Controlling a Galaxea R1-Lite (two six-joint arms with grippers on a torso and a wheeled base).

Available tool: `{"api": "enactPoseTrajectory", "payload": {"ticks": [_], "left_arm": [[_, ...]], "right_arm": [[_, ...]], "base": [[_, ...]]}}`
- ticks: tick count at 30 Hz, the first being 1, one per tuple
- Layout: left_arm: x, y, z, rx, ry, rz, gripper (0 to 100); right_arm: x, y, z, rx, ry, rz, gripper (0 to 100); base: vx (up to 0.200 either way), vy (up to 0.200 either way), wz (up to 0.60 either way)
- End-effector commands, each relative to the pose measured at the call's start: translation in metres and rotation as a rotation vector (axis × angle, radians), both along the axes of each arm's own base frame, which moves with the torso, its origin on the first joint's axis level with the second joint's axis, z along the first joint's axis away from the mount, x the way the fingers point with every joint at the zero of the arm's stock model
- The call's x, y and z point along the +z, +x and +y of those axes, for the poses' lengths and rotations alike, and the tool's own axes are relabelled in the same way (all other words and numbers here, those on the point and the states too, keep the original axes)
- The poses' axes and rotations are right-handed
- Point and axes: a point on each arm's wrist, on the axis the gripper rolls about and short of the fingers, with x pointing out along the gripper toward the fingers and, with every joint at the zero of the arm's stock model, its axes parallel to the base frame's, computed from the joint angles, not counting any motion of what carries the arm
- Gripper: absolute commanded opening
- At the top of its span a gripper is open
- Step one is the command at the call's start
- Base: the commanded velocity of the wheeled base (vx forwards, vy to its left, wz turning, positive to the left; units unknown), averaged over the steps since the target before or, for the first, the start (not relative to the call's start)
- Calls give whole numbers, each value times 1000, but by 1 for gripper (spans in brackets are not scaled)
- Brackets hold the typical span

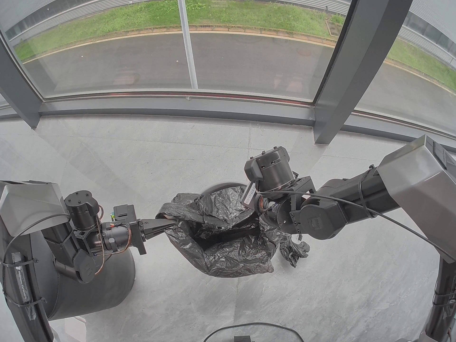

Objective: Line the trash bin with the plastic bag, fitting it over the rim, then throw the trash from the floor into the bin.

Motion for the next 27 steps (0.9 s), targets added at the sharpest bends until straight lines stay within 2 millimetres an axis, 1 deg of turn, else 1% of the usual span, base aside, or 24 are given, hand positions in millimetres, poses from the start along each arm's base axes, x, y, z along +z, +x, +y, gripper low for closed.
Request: {"api": "enactPoseTrajectory", "payload": {"ticks": [1,7,10,16,20,27], "left_arm": [[-6,5,-1,-3,1,7,0],[-13,13,-2,-3,0,6,0],[-13,15,-2,-1,0,1,0],[-15,22,-2,-1,-1,-12,0],[-17,27,-2,2,-2,-22,0],[-18,27,0,7,-2,-20,0]], "right_arm": [[-2,6,-2,-13,-1,-1,0],[0,14,-9,-32,-5,-13,0],[-2,17,-10,-35,-15,-12,0],[3,23,-14,-47,-7,-28,0],[1,27,-14,-54,-7,-28,0],[0,27,-14,-51,-9,-25,0]], "base": [[0,0,0],[0,0,0],[0,0,0],[0,0,0],[0,0,0],[0,0,0]]}}
